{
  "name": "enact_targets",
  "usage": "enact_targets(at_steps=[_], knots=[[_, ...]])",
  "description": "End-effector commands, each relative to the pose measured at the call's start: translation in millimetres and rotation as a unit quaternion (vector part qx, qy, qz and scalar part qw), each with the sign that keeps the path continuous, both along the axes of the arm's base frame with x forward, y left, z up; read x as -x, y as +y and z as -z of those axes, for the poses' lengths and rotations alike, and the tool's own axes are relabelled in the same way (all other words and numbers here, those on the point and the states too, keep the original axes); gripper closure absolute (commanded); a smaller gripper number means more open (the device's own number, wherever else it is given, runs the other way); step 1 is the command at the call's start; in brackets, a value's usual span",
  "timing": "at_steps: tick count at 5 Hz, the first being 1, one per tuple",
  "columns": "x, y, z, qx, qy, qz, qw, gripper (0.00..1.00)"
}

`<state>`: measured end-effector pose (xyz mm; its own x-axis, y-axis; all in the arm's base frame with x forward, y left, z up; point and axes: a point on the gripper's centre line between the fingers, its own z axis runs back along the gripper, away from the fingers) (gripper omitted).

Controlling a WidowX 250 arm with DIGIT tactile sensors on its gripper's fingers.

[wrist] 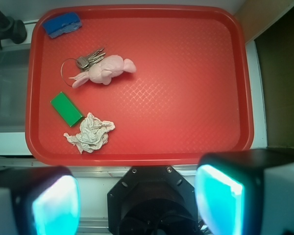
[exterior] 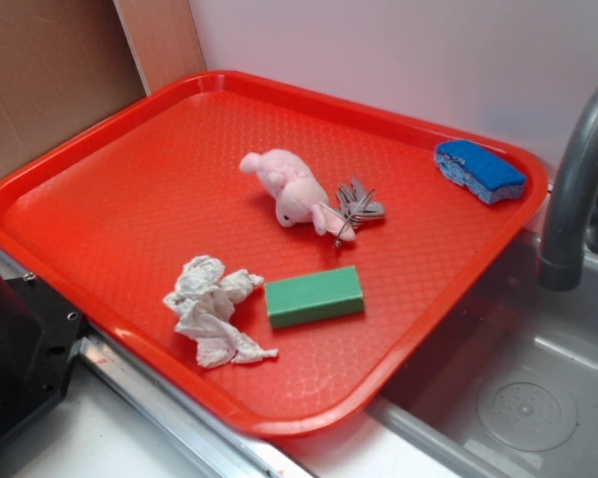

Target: Grab the silver keys.

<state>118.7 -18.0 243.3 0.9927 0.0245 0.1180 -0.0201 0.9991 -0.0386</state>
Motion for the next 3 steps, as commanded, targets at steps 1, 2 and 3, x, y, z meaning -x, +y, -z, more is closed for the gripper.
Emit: enact_targets(at_steps=[1, 2, 3], knots=[[0.0, 0.0, 0.0, 0.0, 0.0, 0.0, 1.0, 0.0], [-40.6, -50.0, 44.1, 0.009, 0.023, -0.009, 1.0, 0.0], [-74.3, -99.8, 76.6, 0.03, -0.013, -0.028, 0.999, 0.0]])
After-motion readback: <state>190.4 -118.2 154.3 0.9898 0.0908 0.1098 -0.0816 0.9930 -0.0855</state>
